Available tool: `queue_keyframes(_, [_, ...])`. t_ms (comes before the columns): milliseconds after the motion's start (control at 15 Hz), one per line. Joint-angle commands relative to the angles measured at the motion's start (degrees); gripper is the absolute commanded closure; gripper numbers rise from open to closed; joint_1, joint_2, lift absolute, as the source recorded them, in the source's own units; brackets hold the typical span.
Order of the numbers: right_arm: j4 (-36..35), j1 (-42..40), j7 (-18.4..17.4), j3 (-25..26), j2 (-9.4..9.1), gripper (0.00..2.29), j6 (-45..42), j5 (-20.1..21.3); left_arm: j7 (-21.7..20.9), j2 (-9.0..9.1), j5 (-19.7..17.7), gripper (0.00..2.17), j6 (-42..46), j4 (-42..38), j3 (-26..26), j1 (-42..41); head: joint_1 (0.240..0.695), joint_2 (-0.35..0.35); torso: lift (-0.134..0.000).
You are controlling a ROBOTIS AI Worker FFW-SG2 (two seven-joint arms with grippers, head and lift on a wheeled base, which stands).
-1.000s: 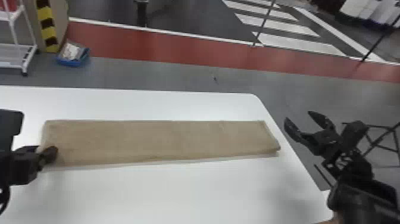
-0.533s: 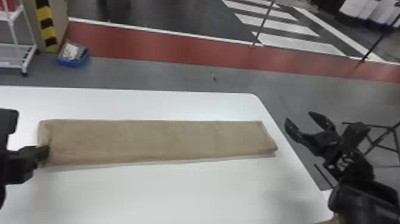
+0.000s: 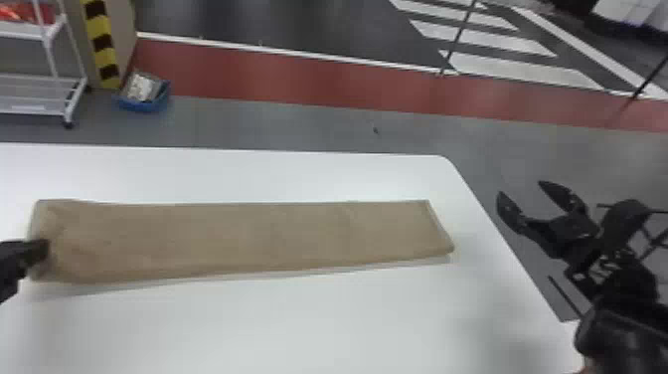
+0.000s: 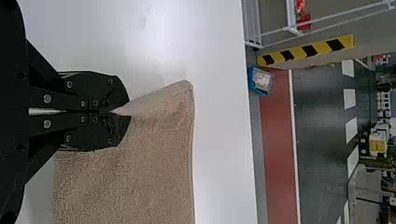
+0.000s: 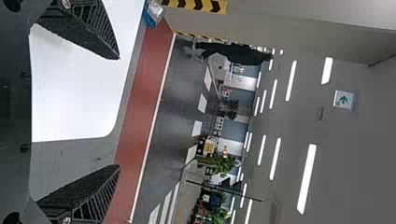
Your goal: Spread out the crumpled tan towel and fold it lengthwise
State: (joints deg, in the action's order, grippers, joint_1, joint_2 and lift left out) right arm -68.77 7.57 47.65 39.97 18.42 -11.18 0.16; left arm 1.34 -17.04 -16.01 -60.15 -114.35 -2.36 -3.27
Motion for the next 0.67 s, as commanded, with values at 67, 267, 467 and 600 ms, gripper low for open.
queue_keyframes(67, [-1.1,0.0,0.0,-0.6,-0.93,0.05,0.4,0.2,-0.2,-0.36,0.1,1.36,-1.0,-1.1,-1.9,-1.6,0.695,-0.267,-0.125])
queue_keyframes(267, [-1.6,0.0,0.2,-1.5,-1.63,0.05,2.0,0.9,0.9,-0.27,0.7,0.44,5.0,0.9,-1.0,-1.0,0.695,-0.241,-0.125])
queue_keyframes(467, [-2.8,-0.3,2.9,-2.5,-1.46,0.06,8.7,1.2,0.8,-0.01,1.4,0.01,8.0,1.3,-0.8,-0.8,0.695,-0.225,-0.125])
queue_keyframes(600, [-4.1,0.7,4.2,-4.2,-1.10,0.07,15.0,1.7,0.6,0.08,1.4,0.01,8.0,1.7,-0.8,0.4,0.695,-0.210,-0.125])
